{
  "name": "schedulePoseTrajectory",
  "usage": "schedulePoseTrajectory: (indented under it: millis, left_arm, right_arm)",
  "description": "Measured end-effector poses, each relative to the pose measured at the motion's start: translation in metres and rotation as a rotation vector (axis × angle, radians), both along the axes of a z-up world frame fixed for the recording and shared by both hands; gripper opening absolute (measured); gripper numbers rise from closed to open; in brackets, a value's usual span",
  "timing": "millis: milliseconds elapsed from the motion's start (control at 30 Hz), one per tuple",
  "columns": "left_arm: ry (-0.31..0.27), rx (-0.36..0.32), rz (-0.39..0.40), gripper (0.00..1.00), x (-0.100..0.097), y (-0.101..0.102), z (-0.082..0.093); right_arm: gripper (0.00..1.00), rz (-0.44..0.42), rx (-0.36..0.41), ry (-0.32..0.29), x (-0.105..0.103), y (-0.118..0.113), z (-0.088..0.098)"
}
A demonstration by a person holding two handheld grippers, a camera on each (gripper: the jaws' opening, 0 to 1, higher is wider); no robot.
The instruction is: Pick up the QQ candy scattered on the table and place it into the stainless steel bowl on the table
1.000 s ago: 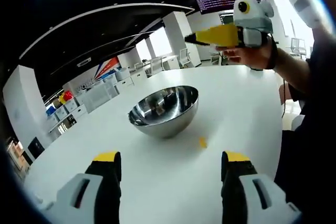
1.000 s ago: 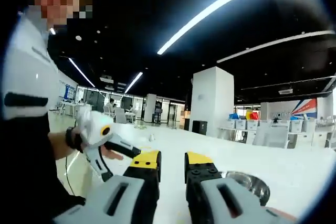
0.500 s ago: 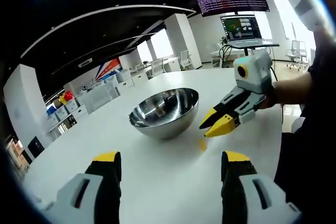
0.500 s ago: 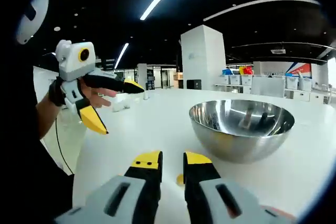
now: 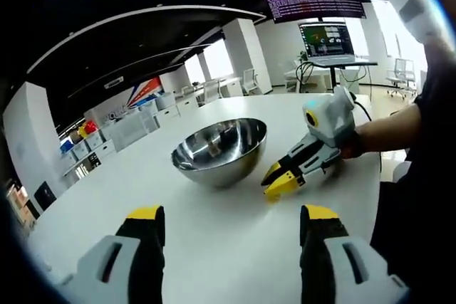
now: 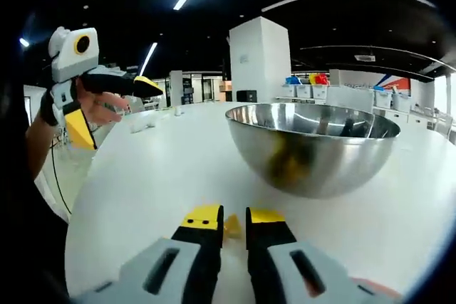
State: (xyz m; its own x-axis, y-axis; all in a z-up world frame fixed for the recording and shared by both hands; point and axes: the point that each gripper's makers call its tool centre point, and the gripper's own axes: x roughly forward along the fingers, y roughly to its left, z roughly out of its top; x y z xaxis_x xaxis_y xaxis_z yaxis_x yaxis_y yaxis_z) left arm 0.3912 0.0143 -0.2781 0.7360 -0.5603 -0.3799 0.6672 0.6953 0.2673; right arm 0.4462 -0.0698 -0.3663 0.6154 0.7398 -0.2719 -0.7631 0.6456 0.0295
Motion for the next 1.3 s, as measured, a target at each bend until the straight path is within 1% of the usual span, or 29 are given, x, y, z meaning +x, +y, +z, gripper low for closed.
schedulePoseTrajectory:
  millis: [200,300,367,533,667,767,933,1000,1067,1133,1167,1200,1267,1300]
  left_arm:
    - [-0.003,-0.001,0.000,0.77,0.001,0.000,0.000]
    - [-0.002,0.001,0.000,0.77,0.001,0.000,0.000]
    - [-0.002,0.003,-0.001,0.77,0.001,0.000,0.000]
    - [-0.001,0.003,0.003,0.77,0.001,0.000,-0.001]
    - [0.000,0.008,0.005,0.77,0.001,0.000,-0.002]
    - [-0.001,0.007,0.004,0.77,0.000,0.000,-0.001]
    - [-0.008,0.007,0.008,0.77,0.001,0.001,0.002]
    - [-0.008,0.008,0.008,0.77,0.001,0.001,0.002]
    - [-0.009,0.008,0.006,0.77,0.000,0.000,0.002]
    - [-0.008,0.009,0.009,0.77,0.000,0.001,0.002]
    - [-0.009,0.010,0.009,0.77,0.000,0.001,0.002]
    - [-0.010,0.010,0.010,0.77,0.000,0.001,0.002]
    - [-0.012,0.008,0.012,0.77,0.001,0.002,0.003]
    - [-0.013,0.008,0.012,0.77,0.001,0.002,0.004]
  right_arm:
    - [0.12,0.001,0.007,0.022,0.000,0.001,-0.003]
    - [0.10,-0.002,0.023,0.065,0.000,0.002,-0.006]
    - [0.09,0.001,0.032,0.082,-0.001,0.003,-0.007]
    - [0.07,0.004,0.028,0.077,-0.001,0.004,-0.008]
    - [0.05,0.011,0.017,0.060,-0.001,0.003,-0.008]
    - [0.05,0.015,0.001,0.026,-0.003,0.003,-0.007]
    - [0.04,0.015,-0.023,-0.014,-0.003,0.001,-0.003]
    - [0.04,0.015,-0.015,-0.020,-0.004,-0.001,0.002]
    - [0.04,0.027,0.036,-0.018,-0.009,0.000,0.013]
    - [0.04,0.030,0.037,-0.016,-0.013,-0.002,0.019]
    - [0.04,0.030,0.035,-0.026,-0.015,-0.003,0.024]
    - [0.04,0.033,0.044,-0.046,-0.018,-0.005,0.035]
    - [0.04,0.041,0.076,-0.066,-0.023,-0.006,0.053]
    - [0.04,0.043,0.099,-0.082,-0.025,-0.006,0.065]
